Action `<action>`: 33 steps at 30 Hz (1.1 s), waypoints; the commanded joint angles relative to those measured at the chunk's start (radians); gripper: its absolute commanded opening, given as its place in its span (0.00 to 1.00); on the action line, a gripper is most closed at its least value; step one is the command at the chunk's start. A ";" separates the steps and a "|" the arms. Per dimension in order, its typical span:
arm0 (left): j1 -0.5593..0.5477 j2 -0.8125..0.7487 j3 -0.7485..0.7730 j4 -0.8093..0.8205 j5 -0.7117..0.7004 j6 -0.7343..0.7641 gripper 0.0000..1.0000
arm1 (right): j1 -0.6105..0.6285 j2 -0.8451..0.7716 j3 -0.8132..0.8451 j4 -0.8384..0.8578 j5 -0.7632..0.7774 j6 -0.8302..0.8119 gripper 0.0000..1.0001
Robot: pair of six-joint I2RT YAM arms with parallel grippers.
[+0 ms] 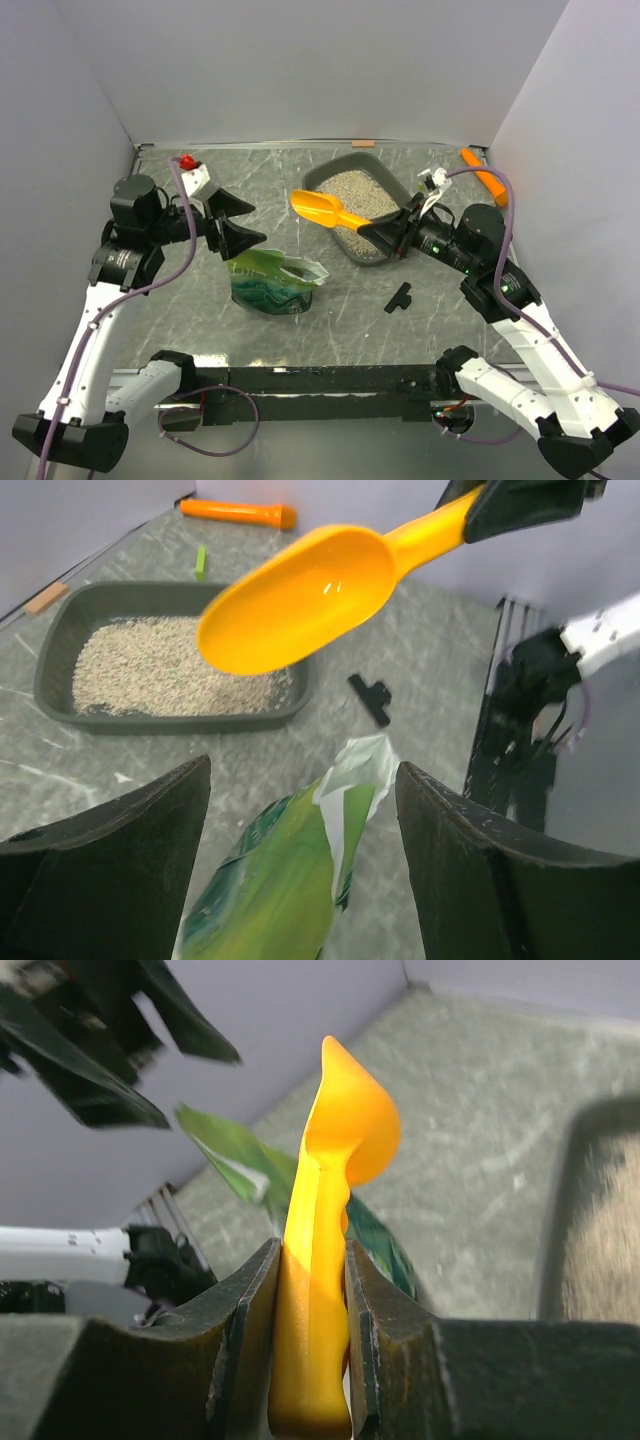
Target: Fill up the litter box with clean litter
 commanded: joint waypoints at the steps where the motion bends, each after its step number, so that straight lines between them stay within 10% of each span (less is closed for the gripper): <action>1: -0.051 0.013 0.085 -0.228 -0.073 0.282 0.79 | 0.007 -0.025 -0.027 -0.172 0.039 -0.006 0.00; 17: -0.140 -0.035 0.189 -0.505 -0.241 0.374 0.83 | 0.010 -0.166 -0.102 -0.238 0.075 0.022 0.00; 33: -0.311 0.085 0.057 -0.452 -0.572 0.447 0.84 | 0.008 -0.243 -0.183 -0.227 0.083 0.017 0.00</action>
